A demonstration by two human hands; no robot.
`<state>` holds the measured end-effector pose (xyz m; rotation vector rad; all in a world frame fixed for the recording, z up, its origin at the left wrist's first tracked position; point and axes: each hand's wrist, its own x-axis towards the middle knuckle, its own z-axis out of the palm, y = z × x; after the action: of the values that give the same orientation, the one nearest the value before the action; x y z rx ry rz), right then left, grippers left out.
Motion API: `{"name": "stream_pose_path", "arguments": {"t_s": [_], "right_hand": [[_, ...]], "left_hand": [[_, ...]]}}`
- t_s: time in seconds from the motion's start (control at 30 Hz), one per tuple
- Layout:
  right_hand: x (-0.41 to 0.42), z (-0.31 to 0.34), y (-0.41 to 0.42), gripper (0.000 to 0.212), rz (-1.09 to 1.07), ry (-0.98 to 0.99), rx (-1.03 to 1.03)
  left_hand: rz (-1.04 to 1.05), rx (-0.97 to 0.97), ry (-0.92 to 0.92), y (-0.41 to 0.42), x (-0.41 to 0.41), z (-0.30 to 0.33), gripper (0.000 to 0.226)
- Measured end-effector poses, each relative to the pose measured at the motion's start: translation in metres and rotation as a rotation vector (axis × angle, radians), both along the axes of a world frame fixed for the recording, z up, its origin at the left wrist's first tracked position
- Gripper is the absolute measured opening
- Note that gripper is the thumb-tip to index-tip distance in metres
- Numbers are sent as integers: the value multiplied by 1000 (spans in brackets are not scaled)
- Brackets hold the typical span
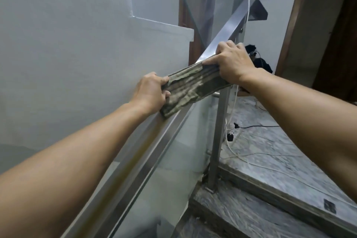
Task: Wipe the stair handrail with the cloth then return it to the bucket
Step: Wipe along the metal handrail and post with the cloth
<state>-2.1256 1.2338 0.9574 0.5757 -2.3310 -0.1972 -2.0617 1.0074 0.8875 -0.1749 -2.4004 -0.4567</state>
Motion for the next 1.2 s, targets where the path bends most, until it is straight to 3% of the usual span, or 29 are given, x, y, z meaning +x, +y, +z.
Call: {"name": "stream_pose_path", "arguments": {"t_s": [0.1,0.3,0.47,0.6,0.67,0.83,1.2], "right_hand": [[-34,19,1,49,-5,-11,34],[-74,41,5,42,12,-26,187],[-85,38,19,49,53,26,294],[-93,32,29,53,136,-33,426],[-100,27,34,60,176,-127,425],[-115,26,40,63,170,-273,428],[-59,-16,-1,65,442,-158,537]], "left_hand": [[5,-30,-36,17,-20,13,16],[73,-79,-156,44,-44,27,41],[-11,-213,-7,62,-62,25,39],[-148,-85,-95,80,-79,19,50],[-130,-25,-210,88,-85,10,56],[-32,-45,-268,96,-89,2,62],[122,-21,-307,60,3,-59,64]]}}
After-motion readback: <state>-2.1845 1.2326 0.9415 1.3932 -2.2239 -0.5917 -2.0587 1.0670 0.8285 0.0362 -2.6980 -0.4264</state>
